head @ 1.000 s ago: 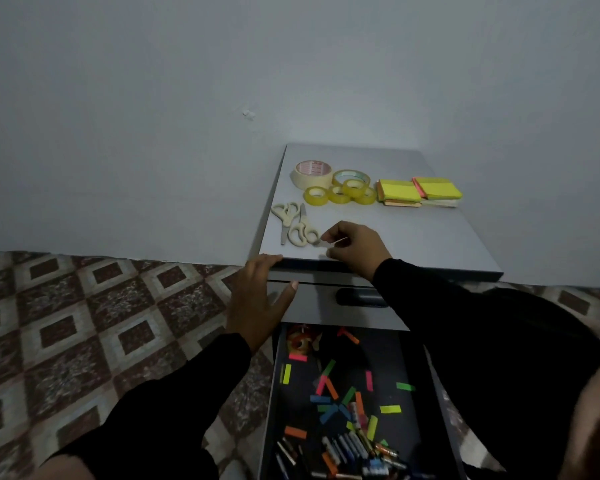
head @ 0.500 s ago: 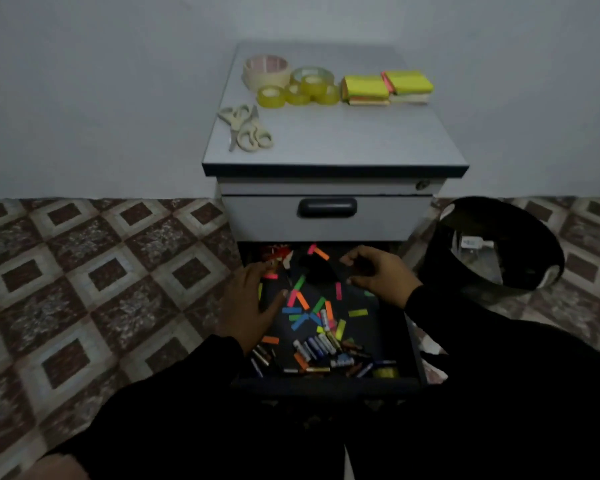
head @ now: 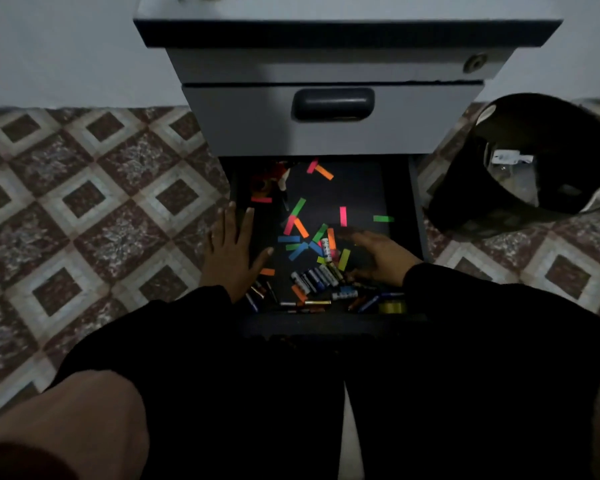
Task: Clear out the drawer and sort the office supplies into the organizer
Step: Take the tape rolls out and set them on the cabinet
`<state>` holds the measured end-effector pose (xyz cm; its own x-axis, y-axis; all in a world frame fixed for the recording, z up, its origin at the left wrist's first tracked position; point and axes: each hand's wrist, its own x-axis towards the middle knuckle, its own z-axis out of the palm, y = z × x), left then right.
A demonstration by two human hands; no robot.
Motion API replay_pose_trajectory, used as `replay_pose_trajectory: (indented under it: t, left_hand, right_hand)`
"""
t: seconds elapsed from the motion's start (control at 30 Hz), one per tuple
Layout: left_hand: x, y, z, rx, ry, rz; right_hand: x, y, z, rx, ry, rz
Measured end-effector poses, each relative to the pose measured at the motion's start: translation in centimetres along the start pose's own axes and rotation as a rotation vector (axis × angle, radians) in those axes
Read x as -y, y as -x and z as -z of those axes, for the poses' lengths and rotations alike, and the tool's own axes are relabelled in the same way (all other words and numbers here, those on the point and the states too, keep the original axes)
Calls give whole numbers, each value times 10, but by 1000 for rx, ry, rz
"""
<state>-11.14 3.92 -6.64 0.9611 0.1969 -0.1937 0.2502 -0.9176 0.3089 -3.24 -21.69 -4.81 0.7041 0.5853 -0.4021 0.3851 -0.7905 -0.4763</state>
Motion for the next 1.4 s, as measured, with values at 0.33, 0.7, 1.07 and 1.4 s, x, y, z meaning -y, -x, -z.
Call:
replay_pose_trajectory:
  t: [0.33, 0.7, 1.07, 1.4]
  left_hand:
    - [17, -15, -12, -33, -18, 26]
    - [21, -26, -22, -107, 13, 17]
    - [23, -28, -26, -138, 42, 28]
    - [21, -28, -26, -131, 13, 49]
  right_hand:
    - [-11, -22, -30, 220, 402, 123]
    - [-25, -39, -62, 300, 575, 160]
    - [-22, -61, -48, 63, 494, -5]
    - [53, -89, -107, 250, 525, 401]
